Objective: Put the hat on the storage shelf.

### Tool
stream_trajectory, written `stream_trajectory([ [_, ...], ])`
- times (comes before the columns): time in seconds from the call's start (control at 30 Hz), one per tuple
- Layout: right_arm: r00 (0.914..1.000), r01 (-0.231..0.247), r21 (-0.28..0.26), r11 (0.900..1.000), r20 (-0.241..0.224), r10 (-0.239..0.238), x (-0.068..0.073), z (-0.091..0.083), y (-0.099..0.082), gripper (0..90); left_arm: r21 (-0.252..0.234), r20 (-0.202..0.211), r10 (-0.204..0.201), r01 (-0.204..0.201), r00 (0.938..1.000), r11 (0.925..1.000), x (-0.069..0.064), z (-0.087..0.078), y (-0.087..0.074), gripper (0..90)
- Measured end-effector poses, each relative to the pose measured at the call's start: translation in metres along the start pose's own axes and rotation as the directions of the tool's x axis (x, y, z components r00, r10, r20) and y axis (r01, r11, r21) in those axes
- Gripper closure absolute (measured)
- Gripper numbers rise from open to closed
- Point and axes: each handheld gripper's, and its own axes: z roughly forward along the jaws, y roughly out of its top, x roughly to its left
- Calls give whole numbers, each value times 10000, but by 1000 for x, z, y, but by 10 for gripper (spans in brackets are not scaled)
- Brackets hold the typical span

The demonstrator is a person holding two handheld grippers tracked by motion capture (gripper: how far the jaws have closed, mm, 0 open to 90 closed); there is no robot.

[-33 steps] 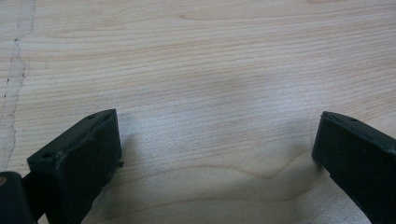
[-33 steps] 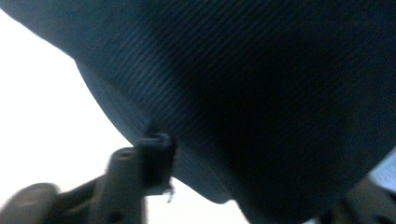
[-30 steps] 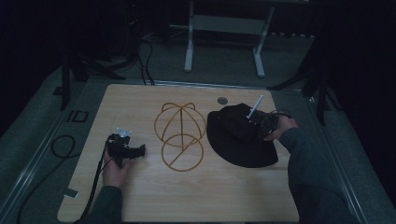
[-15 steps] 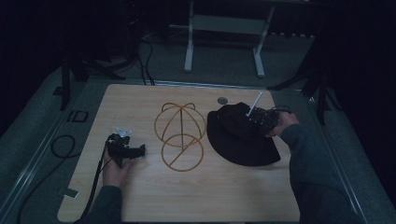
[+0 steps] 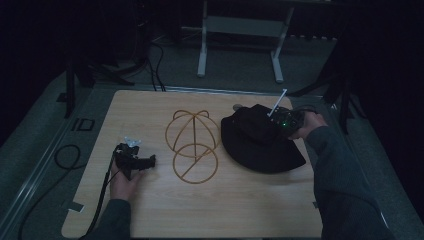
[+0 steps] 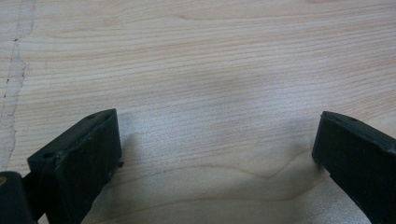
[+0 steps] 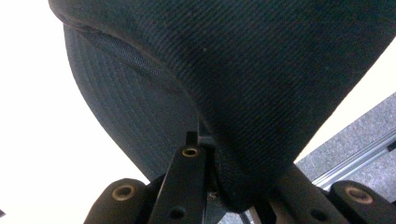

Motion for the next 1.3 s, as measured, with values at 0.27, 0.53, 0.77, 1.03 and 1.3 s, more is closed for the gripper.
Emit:
stream_trajectory([
  [0.27, 9983, 529, -172, 9985, -226, -533, 0, -17, 2, 875, -1, 0, 16, -16, 10000, 10000, 0, 0, 0, 15],
  [0.53, 9941, 1003, -410, 9941, -379, -1019, 0, -28, 2, 875, 11, 8, 33, -33, 10000, 10000, 0, 0, 0, 15],
  [0.77, 9964, 709, -991, 9925, -401, -752, -7, -37, 0, 875, 20, 8, 44, -44, 10000, 10000, 0, 0, 0, 15],
  [1.03, 9992, 281, -1273, 9915, -231, -313, -12, -43, 4, 875, 37, 7, 43, -43, 10000, 10000, 0, 0, 0, 15],
  [1.3, 9995, -275, -1506, 9882, -162, 253, -15, -47, 10, 875, 43, 21, 56, -56, 10000, 10000, 0, 0, 0, 15],
])
